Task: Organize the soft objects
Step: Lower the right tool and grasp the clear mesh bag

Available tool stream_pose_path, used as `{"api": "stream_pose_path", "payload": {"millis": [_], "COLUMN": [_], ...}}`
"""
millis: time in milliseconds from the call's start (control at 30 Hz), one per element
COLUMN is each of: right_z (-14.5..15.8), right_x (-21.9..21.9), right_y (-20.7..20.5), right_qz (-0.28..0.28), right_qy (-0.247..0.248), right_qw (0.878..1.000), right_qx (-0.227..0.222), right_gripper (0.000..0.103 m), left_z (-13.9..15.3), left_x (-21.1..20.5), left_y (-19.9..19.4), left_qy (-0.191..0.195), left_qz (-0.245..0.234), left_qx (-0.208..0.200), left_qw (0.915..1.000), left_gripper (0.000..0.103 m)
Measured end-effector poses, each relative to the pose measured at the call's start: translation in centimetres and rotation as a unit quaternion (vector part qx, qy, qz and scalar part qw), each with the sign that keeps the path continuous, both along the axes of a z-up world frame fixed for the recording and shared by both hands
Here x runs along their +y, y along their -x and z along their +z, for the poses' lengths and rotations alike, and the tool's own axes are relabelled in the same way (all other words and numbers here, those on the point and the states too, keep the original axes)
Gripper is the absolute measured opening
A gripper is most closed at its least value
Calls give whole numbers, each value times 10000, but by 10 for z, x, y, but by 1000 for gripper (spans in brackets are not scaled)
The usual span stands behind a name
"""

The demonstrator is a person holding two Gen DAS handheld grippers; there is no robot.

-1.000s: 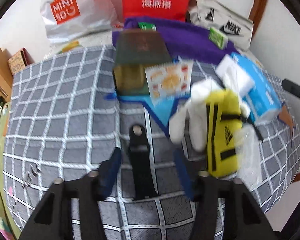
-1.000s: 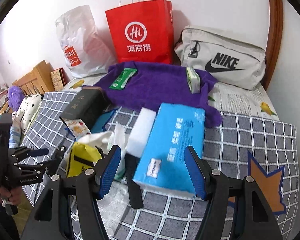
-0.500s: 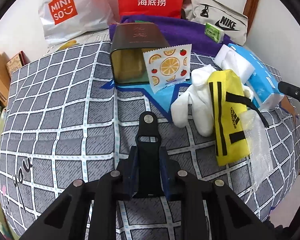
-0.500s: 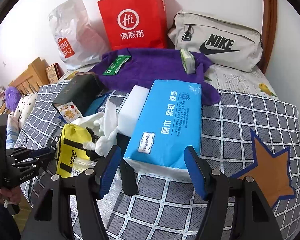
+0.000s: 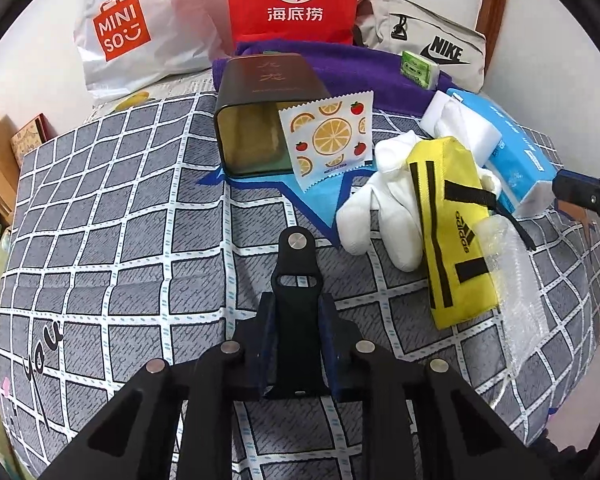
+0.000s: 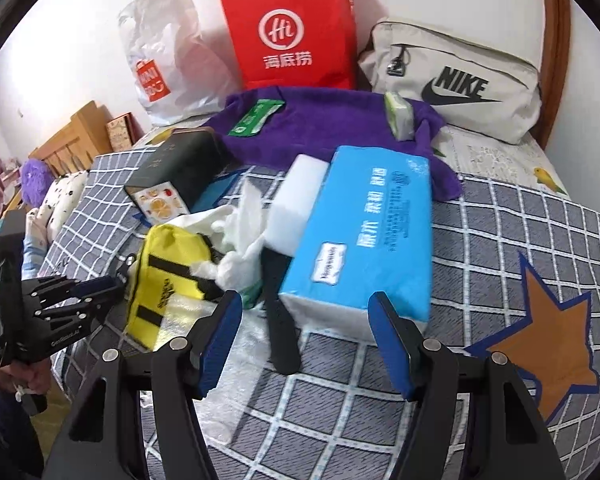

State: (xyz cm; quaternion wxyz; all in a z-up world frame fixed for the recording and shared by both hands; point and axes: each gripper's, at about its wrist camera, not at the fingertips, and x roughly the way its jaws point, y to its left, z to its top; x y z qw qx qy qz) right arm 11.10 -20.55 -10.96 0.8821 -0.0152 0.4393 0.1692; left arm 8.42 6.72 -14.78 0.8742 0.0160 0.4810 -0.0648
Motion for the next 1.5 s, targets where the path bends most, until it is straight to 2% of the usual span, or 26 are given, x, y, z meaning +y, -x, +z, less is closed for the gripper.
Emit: {"api": "stream_pose_path", "payload": {"millis": [133,333,500,600,767,833,967,1033,1100,1200,1267,1500], "right_z": [0,-18,-45,-53,-57,-59,-63,-64,-62,-58,-56,-33], "right_x": [12,33,40,42,56,65,83,87,88,81,74,52], "right_y": [8,24,31,35,38,37,41,44,47,49,47,53], "right_qz": [218,591,486,430,414,444,478,513,543,646,622,589], "right_qy": [-1,-79,-82,-158,-144,20,481,626,760,641,572,478], "right_qw": [9998,9975,9953,9945,9949,9953,9958,9955,9951,9952,9955,9966], "right_qx": [20,369,833,943,910,866,621,490,332,346,436,335], "right_gripper": [65,66,70,71,82,88,89,84,67,28,14,13], "left_z": [8,11,8,7,5,4,2,1,1,4,7,20], "left_x": [4,7,4,2,6,8,9,10,11,14,14,16], "left_y": [2,0,-2,-2,-1,0,2,3,3,3,3,3], "left_qy": [125,157,219,253,423,474,508,525,525,568,583,727], "left_qz": [33,32,-61,-110,-99,-78,-55,-27,-1,55,97,148], "left_qx": [-51,-152,-116,-121,-84,-63,-46,-31,-34,-51,-76,-135], "left_qw": [9999,9998,9997,9995,9990,9988,9987,9986,9986,9984,9982,9972], "left_gripper": [21,20,21,21,21,21,21,21,21,21,21,21]}}
